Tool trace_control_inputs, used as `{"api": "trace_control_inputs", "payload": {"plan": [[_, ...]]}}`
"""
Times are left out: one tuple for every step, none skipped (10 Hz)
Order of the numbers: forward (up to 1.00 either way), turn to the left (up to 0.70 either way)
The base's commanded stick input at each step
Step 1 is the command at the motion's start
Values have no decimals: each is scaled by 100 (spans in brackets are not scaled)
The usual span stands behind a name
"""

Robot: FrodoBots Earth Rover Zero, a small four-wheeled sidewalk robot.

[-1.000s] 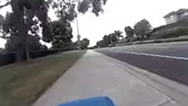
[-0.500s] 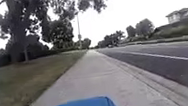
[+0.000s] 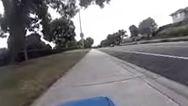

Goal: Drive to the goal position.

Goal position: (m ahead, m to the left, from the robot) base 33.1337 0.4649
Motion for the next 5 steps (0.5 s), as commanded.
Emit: {"api": "trace_control_inputs", "payload": {"plan": [[100, 0], [100, 0], [100, 0], [100, 0], [100, 0]]}}
